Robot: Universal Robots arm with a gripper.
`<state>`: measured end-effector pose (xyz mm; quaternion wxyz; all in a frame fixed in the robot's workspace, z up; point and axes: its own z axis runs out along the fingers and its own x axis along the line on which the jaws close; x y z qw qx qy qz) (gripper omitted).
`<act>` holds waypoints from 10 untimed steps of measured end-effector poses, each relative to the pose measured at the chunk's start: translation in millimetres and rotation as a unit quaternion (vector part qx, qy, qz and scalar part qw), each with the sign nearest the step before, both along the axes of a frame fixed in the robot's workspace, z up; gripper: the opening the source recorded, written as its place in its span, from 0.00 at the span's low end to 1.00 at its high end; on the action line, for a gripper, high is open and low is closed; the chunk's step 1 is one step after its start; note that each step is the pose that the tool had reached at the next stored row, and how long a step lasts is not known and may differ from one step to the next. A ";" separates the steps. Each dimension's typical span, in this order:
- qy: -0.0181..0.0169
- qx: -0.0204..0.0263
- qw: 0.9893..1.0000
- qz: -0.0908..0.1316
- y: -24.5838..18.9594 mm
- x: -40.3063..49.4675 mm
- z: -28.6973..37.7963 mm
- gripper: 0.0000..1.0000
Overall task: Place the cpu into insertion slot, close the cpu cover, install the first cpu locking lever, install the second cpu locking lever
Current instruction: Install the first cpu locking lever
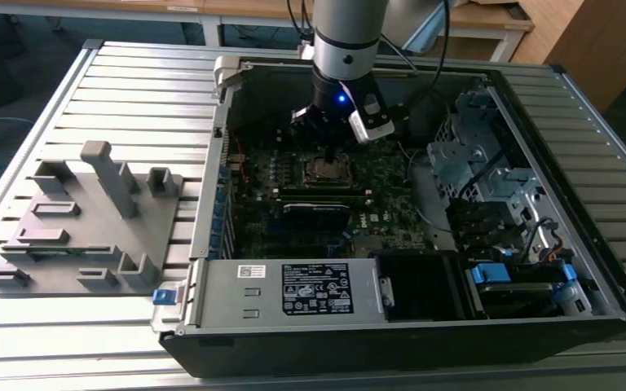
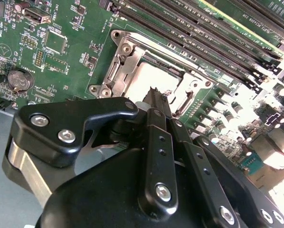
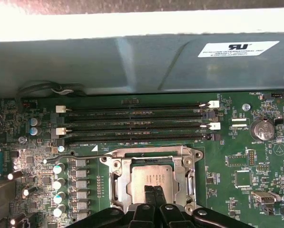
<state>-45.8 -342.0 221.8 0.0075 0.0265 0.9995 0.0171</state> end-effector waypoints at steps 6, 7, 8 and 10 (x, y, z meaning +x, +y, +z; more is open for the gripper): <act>0.000 0.000 1.000 0.000 0.0 0.0 4.3 0.10; 0.000 0.000 1.000 0.000 0.0 0.0 4.0 0.10; 0.000 0.000 1.000 0.000 0.0 0.0 3.9 0.10; 0.000 0.000 1.000 0.000 0.0 0.0 3.8 0.10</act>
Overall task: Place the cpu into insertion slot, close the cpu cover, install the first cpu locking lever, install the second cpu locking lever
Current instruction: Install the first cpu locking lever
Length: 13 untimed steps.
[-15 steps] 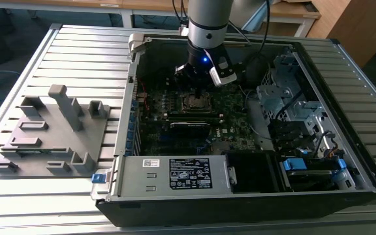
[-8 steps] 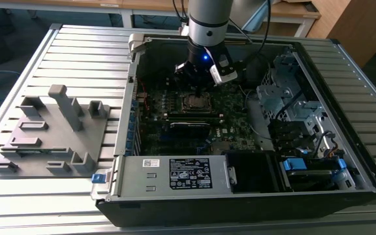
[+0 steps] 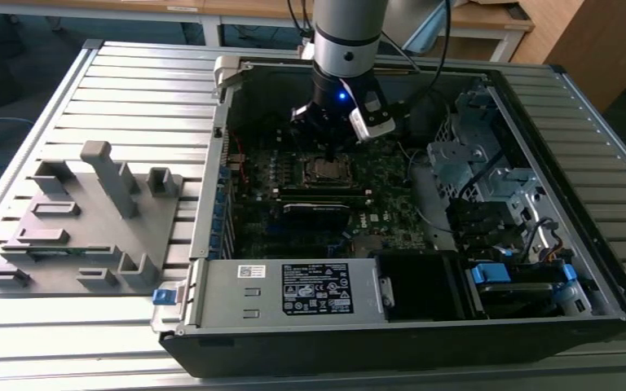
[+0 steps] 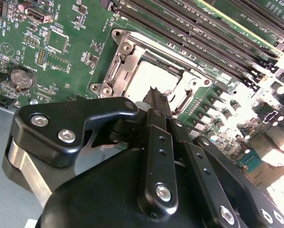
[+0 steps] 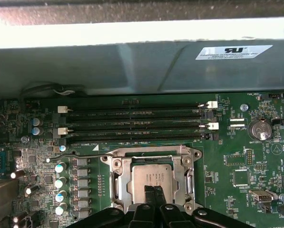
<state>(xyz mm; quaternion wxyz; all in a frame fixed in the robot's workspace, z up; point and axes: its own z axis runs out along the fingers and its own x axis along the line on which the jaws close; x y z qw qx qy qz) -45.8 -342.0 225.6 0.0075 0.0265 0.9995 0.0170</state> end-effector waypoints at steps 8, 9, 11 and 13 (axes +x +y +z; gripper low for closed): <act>0.000 0.000 1.000 0.000 0.0 0.0 2.0 0.10; 0.000 0.000 1.000 0.000 0.0 0.0 2.0 0.10; 0.000 0.000 1.000 0.000 0.0 0.0 2.2 0.10; 0.000 0.000 1.000 0.000 0.0 0.0 2.2 0.10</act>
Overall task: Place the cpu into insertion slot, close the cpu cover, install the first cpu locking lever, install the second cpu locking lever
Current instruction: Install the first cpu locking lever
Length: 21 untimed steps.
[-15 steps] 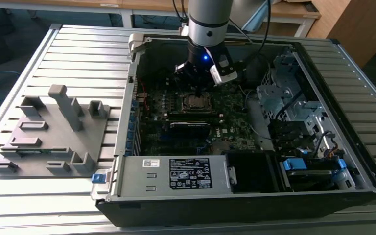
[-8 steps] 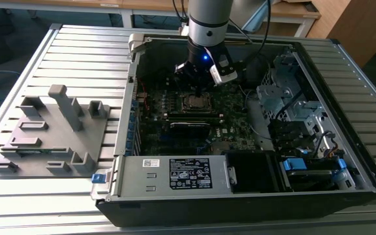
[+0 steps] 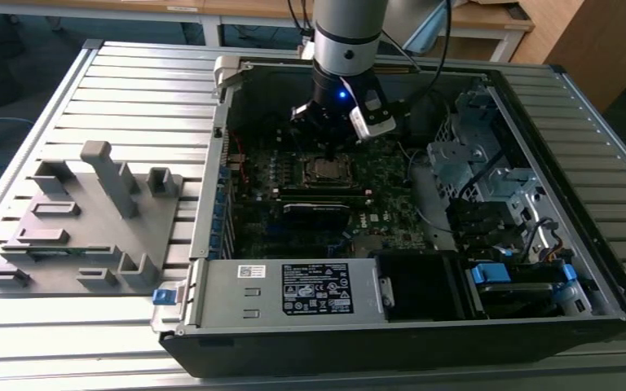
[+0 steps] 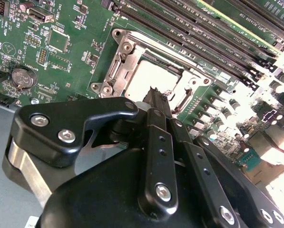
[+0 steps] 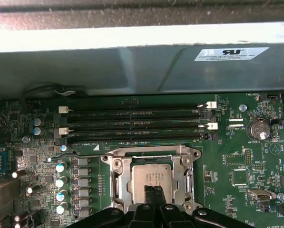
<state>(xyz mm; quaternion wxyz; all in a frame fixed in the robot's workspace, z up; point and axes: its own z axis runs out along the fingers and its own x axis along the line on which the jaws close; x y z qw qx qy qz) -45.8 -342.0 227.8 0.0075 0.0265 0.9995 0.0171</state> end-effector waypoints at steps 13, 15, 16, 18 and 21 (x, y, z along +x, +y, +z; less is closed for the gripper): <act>0.000 0.000 1.000 0.000 -0.1 -2.9 2.0 0.10; 0.000 0.000 1.000 0.000 0.0 -6.5 1.9 0.10; 0.000 0.000 1.000 0.000 0.0 -8.4 1.9 0.10; 0.000 0.000 1.000 0.000 0.0 -12.1 1.9 0.10; 0.000 0.000 1.000 0.000 0.0 -17.0 1.8 0.10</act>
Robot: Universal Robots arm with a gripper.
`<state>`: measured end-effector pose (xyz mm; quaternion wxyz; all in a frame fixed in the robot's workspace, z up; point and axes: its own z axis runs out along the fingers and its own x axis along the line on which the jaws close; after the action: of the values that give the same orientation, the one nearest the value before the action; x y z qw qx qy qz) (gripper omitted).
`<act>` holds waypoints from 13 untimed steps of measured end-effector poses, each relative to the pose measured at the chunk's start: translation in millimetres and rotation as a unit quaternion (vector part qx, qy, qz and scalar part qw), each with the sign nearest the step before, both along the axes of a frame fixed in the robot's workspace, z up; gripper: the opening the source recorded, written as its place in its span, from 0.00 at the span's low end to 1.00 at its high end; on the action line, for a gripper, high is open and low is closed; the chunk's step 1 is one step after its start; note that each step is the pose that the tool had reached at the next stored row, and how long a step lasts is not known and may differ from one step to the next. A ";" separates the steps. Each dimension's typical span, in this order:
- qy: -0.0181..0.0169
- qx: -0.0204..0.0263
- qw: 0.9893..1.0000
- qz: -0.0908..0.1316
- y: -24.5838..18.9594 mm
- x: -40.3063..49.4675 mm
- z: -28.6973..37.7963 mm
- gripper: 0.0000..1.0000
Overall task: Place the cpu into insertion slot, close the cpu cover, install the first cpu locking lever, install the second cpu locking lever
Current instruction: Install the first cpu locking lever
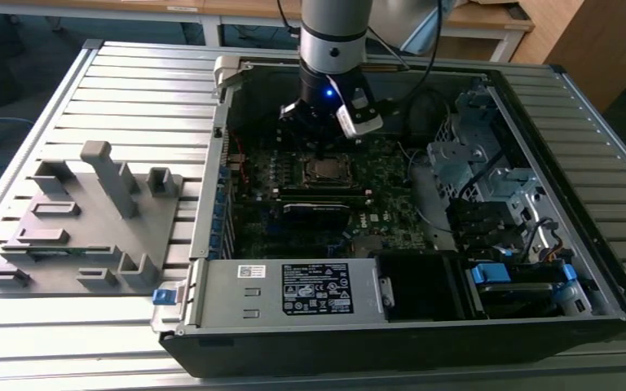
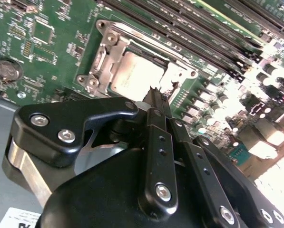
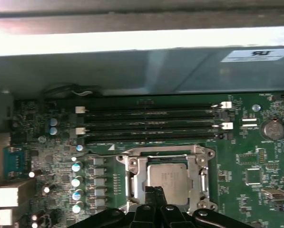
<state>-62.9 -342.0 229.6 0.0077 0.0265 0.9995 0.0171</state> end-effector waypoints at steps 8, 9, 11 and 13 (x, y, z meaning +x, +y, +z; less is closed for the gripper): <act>0.000 0.000 1.000 0.000 0.0 -7.8 0.0 0.10; 0.000 0.000 1.000 0.000 0.0 -7.9 0.0 0.10; 0.000 0.000 1.000 0.000 0.0 -8.0 0.0 0.10; 0.000 0.000 1.000 0.000 0.0 -8.0 0.4 0.10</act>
<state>-70.8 -342.1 230.0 0.0078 0.0265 0.9995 0.0172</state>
